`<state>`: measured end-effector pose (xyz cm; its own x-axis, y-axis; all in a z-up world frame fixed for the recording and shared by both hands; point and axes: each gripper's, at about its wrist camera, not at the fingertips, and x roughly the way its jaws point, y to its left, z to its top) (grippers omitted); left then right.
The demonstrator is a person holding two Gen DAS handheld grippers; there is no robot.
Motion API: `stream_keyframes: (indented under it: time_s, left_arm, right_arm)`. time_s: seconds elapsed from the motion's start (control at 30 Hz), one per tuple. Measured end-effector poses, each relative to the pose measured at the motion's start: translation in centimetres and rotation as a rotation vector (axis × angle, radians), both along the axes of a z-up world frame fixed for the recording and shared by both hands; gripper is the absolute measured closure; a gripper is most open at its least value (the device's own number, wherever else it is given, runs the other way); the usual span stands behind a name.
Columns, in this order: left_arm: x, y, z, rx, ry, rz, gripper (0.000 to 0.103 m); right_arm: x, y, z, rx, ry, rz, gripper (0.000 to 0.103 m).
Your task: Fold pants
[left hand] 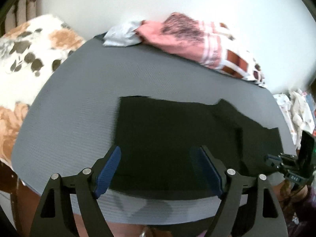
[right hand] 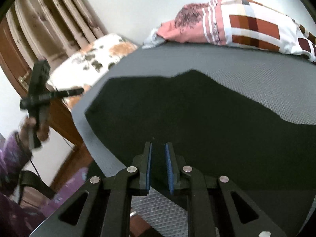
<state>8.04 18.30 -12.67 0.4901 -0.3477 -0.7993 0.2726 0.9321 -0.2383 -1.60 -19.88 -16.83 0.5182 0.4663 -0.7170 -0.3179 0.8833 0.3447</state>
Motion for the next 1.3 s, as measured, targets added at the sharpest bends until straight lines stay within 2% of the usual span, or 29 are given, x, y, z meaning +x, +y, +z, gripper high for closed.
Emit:
stream_keyframes:
  time_s: [0.07, 0.2, 0.3, 0.37, 0.4, 0.47, 0.53, 0.57, 0.63, 0.67, 0.7, 0.8, 0.93, 1.0, 1.07, 1.17, 1.27, 1.3]
  left_arm:
    - [1.4, 1.3, -0.8, -0.01, 0.031, -0.024, 0.023]
    - [3.8, 2.7, -3.9, -0.033, 0.15, -0.106, 0.023]
    - [4.9, 3.0, -5.6, -0.056, 0.184, -0.144, 0.024]
    - [5.5, 3.2, -6.7, -0.093, 0.23, -0.164, 0.024]
    - [6.0, 3.3, -7.4, -0.138, 0.273, -0.181, 0.024]
    - [6.2, 3.0, -7.4, -0.154, 0.268, -0.217, 0.024]
    - [7.1, 2.8, -7.6, -0.161, 0.312, -0.249, 0.024]
    - [7.7, 2.9, -7.8, -0.194, 0.339, -0.244, 0.024]
    - [7.9, 2.4, -7.9, -0.202, 0.358, -0.277, 0.029]
    - [7.8, 1.7, -7.8, -0.16, 0.344, -0.312, 0.051]
    - [7.4, 0.9, -7.7, -0.079, 0.313, -0.332, 0.063]
    - [7.4, 0.8, -7.8, -0.074, 0.305, -0.332, 0.069]
    - [5.7, 1.3, -7.1, -0.038, 0.222, -0.3, 0.074]
    - [5.0, 1.4, -6.1, -0.034, 0.189, -0.268, 0.081]
    - [3.8, 1.0, -4.3, -0.052, 0.15, -0.26, 0.087]
    - [2.0, -0.7, -1.0, -0.067, 0.094, -0.286, 0.088]
    - [-0.2, -3.5, 2.3, -0.104, 0.062, -0.329, 0.088]
    - [-0.5, -4.5, 2.8, -0.11, 0.056, -0.343, 0.088]
  right_arm:
    - [0.2, 0.6, -0.9, -0.008, 0.016, 0.001, 0.088]
    - [0.5, 0.9, -2.6, 0.001, 0.064, -0.011, 0.088]
    - [0.5, 1.1, -2.8, -0.006, 0.075, -0.013, 0.087]
    - [0.5, 1.2, -2.8, -0.008, 0.079, -0.015, 0.085]
    - [0.5, 1.2, -2.8, -0.009, 0.082, -0.018, 0.082]
    - [0.7, 1.1, -2.9, -0.004, 0.091, -0.022, 0.078]
    - [0.6, 1.0, -3.0, 0.005, 0.098, -0.028, 0.075]
    - [0.7, 1.0, -3.0, 0.009, 0.102, -0.03, 0.075]
    - [0.9, 1.0, -3.1, 0.017, 0.107, -0.033, 0.072]
    - [1.0, 1.0, -3.2, 0.023, 0.109, -0.036, 0.07]
    - [1.0, 1.0, -3.2, 0.032, 0.111, -0.041, 0.069]
    - [1.0, 0.9, -3.3, 0.049, 0.109, -0.054, 0.067]
    - [1.0, 0.6, -3.6, 0.084, 0.111, -0.063, 0.063]
    - [1.1, 0.6, -3.6, 0.095, 0.109, -0.058, 0.06]
    - [1.2, 0.7, -3.6, 0.105, 0.108, -0.054, 0.056]
    - [1.3, 0.4, -3.7, 0.134, 0.114, -0.06, 0.054]
    - [1.4, -0.6, -3.3, 0.253, 0.115, -0.085, 0.051]
    - [1.5, -1.3, -3.0, 0.347, 0.12, -0.089, 0.051]
